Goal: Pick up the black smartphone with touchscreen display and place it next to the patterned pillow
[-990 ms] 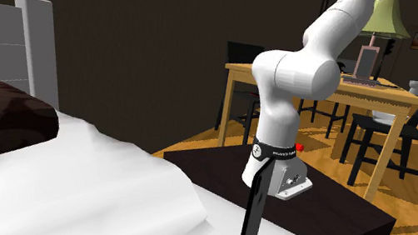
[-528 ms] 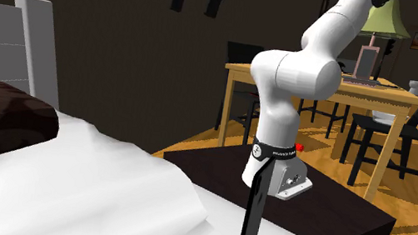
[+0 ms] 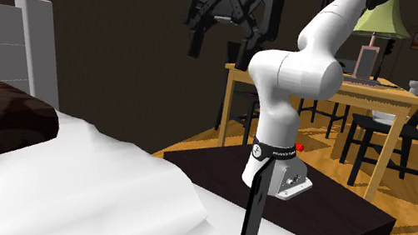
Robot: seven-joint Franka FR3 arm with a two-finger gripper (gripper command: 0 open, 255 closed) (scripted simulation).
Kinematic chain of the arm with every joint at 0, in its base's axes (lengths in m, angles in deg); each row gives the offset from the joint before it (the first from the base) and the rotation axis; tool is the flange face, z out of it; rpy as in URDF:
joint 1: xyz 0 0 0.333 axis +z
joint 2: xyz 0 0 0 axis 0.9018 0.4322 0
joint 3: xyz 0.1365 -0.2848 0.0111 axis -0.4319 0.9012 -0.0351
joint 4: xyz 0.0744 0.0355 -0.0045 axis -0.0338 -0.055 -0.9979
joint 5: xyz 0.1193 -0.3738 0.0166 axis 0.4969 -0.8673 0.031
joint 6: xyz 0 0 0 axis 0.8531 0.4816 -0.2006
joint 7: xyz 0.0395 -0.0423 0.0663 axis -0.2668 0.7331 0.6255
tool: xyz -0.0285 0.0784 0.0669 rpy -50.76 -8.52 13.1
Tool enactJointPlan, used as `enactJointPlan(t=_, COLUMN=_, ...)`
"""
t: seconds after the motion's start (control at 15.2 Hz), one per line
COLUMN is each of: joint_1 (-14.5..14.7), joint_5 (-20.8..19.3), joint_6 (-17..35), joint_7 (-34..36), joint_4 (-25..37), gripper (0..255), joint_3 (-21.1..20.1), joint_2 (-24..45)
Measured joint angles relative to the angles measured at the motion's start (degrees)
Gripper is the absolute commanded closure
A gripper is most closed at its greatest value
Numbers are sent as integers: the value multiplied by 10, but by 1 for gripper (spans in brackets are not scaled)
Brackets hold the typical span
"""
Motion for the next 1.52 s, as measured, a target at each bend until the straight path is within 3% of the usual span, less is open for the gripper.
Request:
enactJointPlan(t=0.73, joint_1=95, joint_5=94, joint_6=179, joint_7=27, joint_4=-90, gripper=0, joint_3=-93, joint_2=65)
enactJointPlan(t=1.25, joint_1=95, joint_5=105, joint_6=265, joint_7=29, joint_4=-109, gripper=0, joint_3=-118, joint_2=130)
enactJointPlan(t=1.52, joint_1=95, joint_5=106, joint_6=272, joint_7=29, joint_4=-112, gripper=0, joint_3=-119, joint_2=134)
